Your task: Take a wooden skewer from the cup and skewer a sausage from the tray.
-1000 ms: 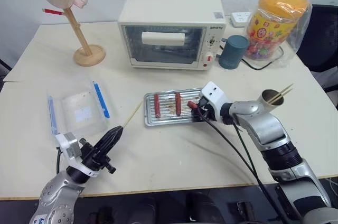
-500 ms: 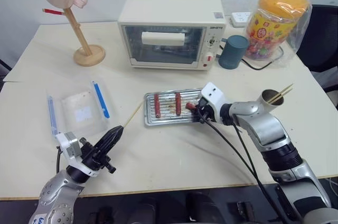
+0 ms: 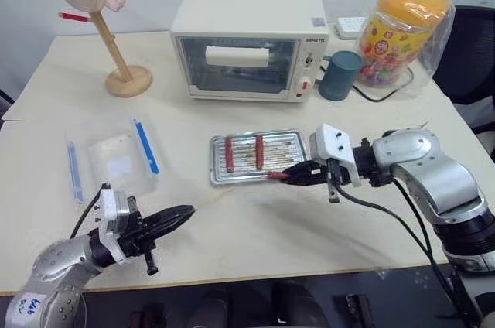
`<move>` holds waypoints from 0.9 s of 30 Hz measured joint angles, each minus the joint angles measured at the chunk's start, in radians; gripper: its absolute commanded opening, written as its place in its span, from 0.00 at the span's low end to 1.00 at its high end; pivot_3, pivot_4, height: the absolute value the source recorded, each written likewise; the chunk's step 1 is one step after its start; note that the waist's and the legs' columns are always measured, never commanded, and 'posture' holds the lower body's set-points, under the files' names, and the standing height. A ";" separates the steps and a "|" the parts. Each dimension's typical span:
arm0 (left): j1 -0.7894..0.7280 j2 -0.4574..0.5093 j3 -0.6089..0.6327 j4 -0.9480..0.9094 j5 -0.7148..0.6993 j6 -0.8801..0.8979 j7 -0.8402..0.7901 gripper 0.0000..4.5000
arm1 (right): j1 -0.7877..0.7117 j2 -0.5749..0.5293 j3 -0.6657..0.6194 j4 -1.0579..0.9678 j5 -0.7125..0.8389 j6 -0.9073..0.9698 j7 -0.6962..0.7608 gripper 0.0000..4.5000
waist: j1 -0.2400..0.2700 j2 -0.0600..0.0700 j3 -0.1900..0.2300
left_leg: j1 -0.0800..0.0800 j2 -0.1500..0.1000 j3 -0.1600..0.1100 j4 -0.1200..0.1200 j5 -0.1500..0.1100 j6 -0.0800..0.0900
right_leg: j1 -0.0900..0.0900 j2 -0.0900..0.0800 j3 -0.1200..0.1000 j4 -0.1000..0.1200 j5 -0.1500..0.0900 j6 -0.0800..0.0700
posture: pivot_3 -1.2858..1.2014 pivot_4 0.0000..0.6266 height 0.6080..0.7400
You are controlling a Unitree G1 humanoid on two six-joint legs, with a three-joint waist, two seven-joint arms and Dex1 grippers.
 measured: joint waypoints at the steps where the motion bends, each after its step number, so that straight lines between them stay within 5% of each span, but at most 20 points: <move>1: -0.016 0.016 -0.001 0.000 -0.003 0.008 -0.015 0.00 | -0.005 -0.005 0.001 -0.005 0.004 -0.004 0.018 0.05 | -0.001 0.000 0.000 | 0.000 0.000 0.000 0.000 0.000 0.000 | 0.000 0.000 0.000 0.000 0.000 0.000 | 0.52 0.24 1.00; 27: -0.176 0.019 -0.096 -0.007 -0.029 0.105 -0.052 0.00 | -0.039 -0.018 0.036 -0.058 0.003 0.017 0.091 0.05 | 0.001 0.000 0.000 | 0.000 0.000 0.000 0.000 0.000 0.000 | 0.000 0.000 0.000 0.000 0.000 0.000 | 0.52 0.24 1.00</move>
